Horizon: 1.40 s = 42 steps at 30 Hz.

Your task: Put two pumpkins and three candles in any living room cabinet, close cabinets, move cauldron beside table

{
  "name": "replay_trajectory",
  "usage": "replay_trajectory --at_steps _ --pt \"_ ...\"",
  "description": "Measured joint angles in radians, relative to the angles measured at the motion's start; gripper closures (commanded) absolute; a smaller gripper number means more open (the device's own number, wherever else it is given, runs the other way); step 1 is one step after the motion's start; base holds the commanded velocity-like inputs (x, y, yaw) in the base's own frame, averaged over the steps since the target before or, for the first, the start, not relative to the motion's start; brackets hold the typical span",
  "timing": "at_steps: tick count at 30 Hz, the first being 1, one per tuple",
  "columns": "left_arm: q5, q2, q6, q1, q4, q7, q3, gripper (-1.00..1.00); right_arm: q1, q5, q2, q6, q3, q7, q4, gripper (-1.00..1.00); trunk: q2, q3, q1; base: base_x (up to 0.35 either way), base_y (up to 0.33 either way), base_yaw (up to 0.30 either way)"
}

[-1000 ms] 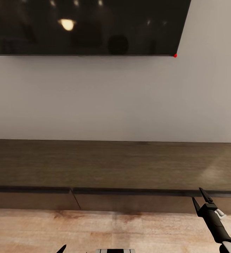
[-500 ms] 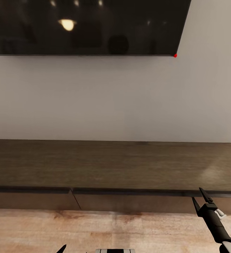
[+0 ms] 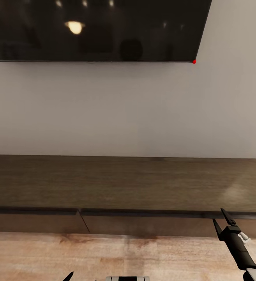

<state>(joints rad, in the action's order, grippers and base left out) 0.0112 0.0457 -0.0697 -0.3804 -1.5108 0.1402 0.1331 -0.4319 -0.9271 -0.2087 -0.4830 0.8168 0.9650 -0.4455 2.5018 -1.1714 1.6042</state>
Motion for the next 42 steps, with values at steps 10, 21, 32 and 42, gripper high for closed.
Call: replay_trajectory --at_steps 10,21,32,42 --pt "-0.001 0.0 0.0 0.0 0.0 0.001 0.0 -1.0 0.0 0.0 0.0 0.001 0.0 0.0 0.0 -1.0 0.0 0.0 0.0 0.03 0.0 0.0" --pt "-0.001 0.0 0.0 0.0 0.0 0.001 0.0 -1.0 0.0 0.001 0.0 0.0 0.0 0.0 0.0 -1.0 0.0 0.0 0.0 0.001 0.0 0.0" --pt "-0.001 0.0 -0.002 0.0 0.0 0.001 0.0 -1.0 0.0 0.001 0.0 -0.001 0.0 0.0 0.001 -1.0 0.0 0.0 0.0 0.0 0.0 0.0" --pt "-0.001 0.0 -0.002 0.0 0.0 0.001 0.0 -1.0 0.0 0.001 0.0 -0.002 0.0 0.0 0.003 -1.0 0.0 0.0 0.0 0.0 0.0 0.0"
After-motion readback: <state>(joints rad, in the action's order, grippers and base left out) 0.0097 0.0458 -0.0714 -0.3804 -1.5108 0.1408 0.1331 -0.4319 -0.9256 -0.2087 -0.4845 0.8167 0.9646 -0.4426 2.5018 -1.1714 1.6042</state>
